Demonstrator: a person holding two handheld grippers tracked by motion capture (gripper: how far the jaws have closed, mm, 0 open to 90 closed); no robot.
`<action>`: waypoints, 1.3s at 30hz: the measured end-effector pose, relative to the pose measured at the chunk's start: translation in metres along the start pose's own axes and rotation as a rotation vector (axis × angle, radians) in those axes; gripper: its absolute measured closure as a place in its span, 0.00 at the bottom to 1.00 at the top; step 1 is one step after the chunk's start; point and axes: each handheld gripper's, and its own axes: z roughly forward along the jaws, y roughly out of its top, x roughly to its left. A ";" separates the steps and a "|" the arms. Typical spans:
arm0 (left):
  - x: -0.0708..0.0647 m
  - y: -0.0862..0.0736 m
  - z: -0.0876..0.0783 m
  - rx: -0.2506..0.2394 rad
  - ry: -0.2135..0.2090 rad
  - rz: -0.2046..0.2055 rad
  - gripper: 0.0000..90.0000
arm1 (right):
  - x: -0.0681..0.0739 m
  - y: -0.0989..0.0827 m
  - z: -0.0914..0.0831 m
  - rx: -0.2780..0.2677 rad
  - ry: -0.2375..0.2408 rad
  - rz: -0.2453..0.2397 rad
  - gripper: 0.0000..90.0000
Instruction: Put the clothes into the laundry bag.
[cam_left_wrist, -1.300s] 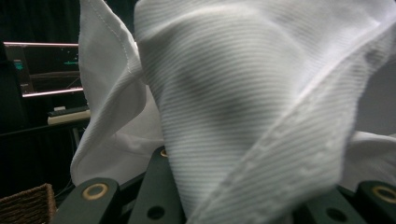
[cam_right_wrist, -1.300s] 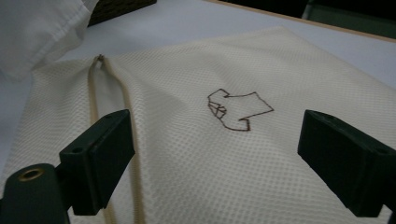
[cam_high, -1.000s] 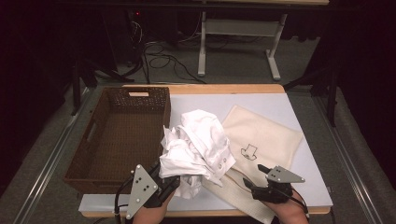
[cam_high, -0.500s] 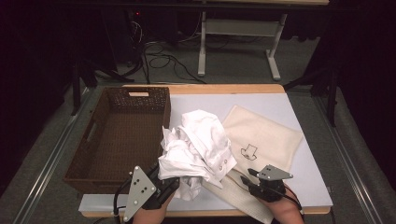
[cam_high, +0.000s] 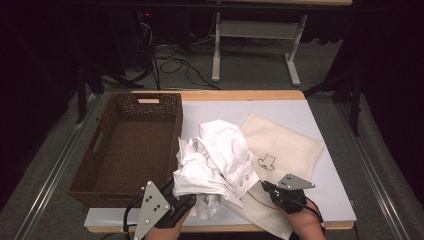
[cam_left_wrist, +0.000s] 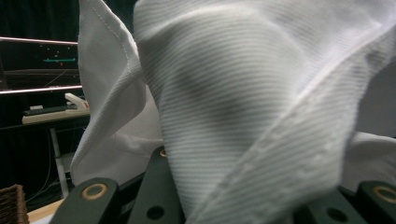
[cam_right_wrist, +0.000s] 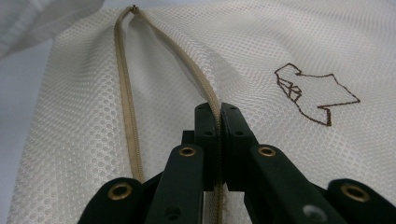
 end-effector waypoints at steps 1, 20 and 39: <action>-0.001 0.000 0.000 0.000 -0.001 0.004 0.82 | 0.001 0.001 0.000 -0.004 0.003 0.003 0.98; -0.023 -0.031 0.012 0.097 -0.042 0.019 0.82 | 0.003 0.022 -0.008 -0.156 -0.011 0.054 0.99; -0.044 -0.081 0.033 0.301 -0.116 0.031 0.82 | -0.009 0.034 -0.020 -0.260 -0.032 0.115 0.99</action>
